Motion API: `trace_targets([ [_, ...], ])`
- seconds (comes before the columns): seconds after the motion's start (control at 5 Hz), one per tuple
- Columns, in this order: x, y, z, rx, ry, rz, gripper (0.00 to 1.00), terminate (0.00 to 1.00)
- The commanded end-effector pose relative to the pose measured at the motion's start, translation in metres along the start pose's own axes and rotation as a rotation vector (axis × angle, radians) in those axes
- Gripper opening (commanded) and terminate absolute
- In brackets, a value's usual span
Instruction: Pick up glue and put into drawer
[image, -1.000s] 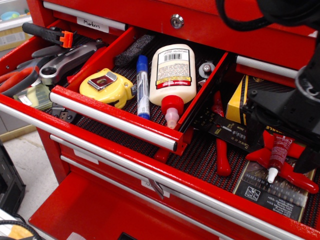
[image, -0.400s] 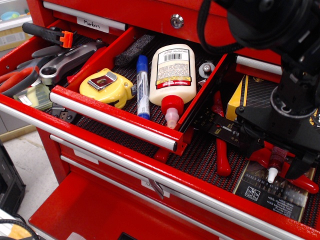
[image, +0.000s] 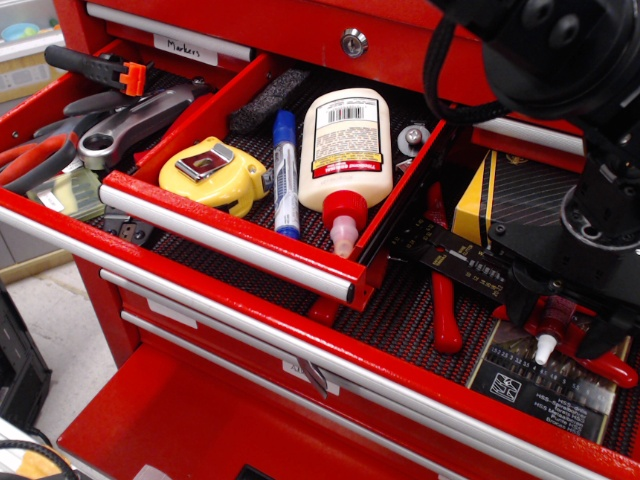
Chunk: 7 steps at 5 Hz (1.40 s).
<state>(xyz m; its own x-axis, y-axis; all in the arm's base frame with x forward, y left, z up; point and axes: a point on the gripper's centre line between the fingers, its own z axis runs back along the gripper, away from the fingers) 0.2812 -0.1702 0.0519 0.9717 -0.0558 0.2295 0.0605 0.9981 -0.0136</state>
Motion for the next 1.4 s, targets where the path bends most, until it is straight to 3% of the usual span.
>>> trace_targets([
  [0.0, 0.005, -0.011, 0.030, 0.004, 0.001, 0.025, 0.00, 0.00],
  [0.2, 0.011, 0.006, 0.060, 0.048, 0.051, 0.053, 0.00, 0.00],
  [0.4, 0.017, 0.044, 0.100, 0.182, 0.057, 0.033, 0.00, 0.00],
  [0.6, 0.021, 0.089, 0.130, 0.270, 0.018, 0.029, 0.00, 0.00],
  [0.8, 0.024, 0.138, 0.138, 0.287, 0.012, -0.002, 0.00, 0.00],
  [1.0, 0.025, 0.173, 0.141, 0.310, -0.031, -0.023, 1.00, 0.00],
  [1.2, 0.025, 0.173, 0.141, 0.310, -0.031, -0.023, 1.00, 0.00],
])
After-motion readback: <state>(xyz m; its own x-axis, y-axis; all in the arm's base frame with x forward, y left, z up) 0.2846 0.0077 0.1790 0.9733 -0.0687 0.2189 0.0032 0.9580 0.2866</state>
